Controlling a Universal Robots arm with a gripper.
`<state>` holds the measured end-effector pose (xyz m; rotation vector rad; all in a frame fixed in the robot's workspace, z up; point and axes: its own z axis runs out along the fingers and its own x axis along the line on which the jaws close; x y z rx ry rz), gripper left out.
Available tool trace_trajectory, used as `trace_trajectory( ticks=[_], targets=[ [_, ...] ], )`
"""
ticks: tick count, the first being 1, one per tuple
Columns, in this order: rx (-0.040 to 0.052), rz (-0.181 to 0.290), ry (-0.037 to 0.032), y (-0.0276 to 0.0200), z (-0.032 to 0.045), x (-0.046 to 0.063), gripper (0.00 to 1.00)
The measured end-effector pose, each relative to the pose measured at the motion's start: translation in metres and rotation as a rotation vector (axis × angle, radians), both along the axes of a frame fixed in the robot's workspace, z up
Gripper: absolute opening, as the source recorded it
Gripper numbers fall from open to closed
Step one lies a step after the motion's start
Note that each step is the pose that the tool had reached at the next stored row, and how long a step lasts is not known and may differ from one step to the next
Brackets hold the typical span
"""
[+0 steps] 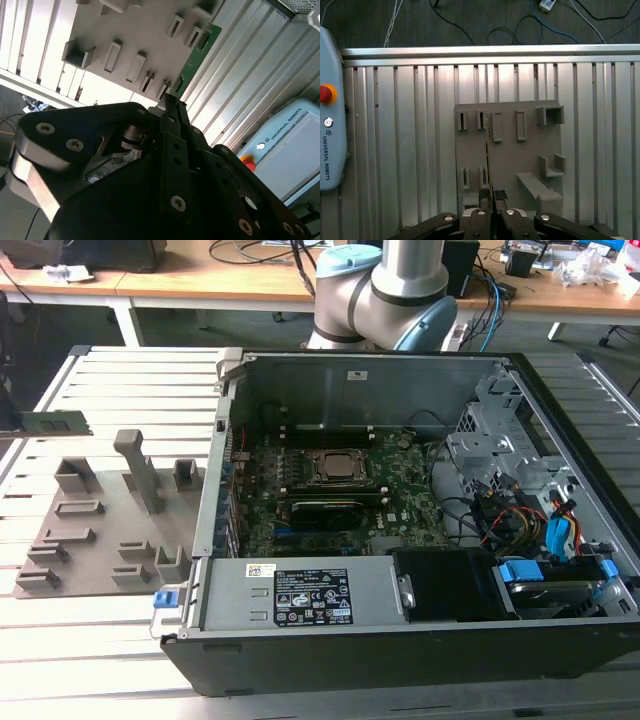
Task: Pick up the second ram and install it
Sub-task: 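Pick up the second ram and move it above second insertion slot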
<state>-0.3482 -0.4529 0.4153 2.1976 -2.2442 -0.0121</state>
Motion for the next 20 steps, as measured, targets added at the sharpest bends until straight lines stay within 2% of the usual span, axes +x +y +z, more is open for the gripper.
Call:
trace_trajectory(
  ticks=[4,6,10,16,20],
  targets=[
    [-0.0001,0.000,-0.0001,0.0000,-0.0001,0.026,0.13],
    [-0.0002,0.000,0.0000,0.0001,-0.0001,0.033,0.13],
    [-0.0009,0.000,0.0002,0.0000,0.0000,0.054,0.13],
    [-0.0012,0.000,0.0003,0.0000,-0.0001,0.074,0.13],
    [-0.0012,0.000,0.0007,0.0000,-0.0001,0.093,0.13]
  ],
)
